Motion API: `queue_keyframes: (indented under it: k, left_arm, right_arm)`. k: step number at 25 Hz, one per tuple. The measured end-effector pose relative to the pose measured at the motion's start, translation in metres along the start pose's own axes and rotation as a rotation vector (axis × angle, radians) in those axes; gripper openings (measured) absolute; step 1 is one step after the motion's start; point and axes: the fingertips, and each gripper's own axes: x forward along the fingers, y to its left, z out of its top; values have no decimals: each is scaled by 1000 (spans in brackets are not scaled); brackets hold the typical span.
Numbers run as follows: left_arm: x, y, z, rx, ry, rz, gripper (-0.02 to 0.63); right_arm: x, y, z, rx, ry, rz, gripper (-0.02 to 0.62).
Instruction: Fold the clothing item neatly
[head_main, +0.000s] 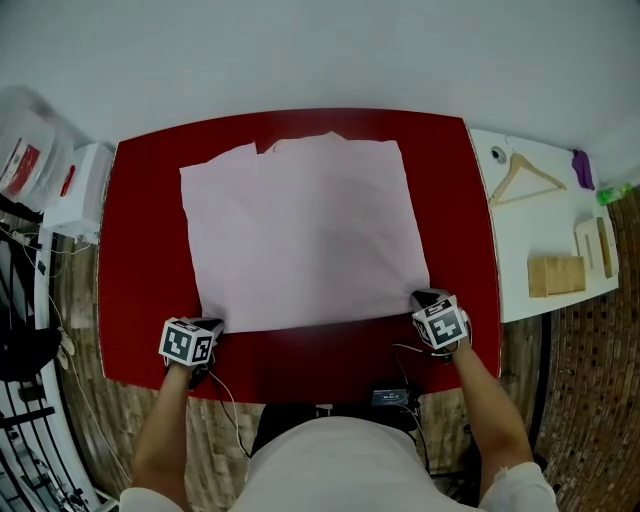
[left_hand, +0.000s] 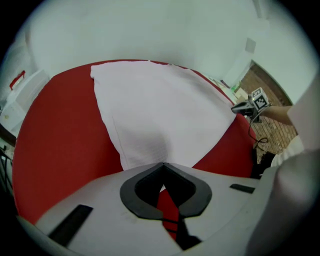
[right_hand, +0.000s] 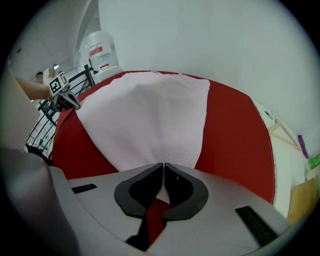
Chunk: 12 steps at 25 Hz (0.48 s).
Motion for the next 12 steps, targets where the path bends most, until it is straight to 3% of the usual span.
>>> queue_keyframes:
  k: [7,12]
  left_arm:
    - [1,4,-1,-60,-74,26,5]
    - [-17,-3,7,-145,-227,66,5]
  right_arm:
    - [-1,-6,-5,32,-46,3,25]
    - [-13,-5,9,19,-113,-17,25]
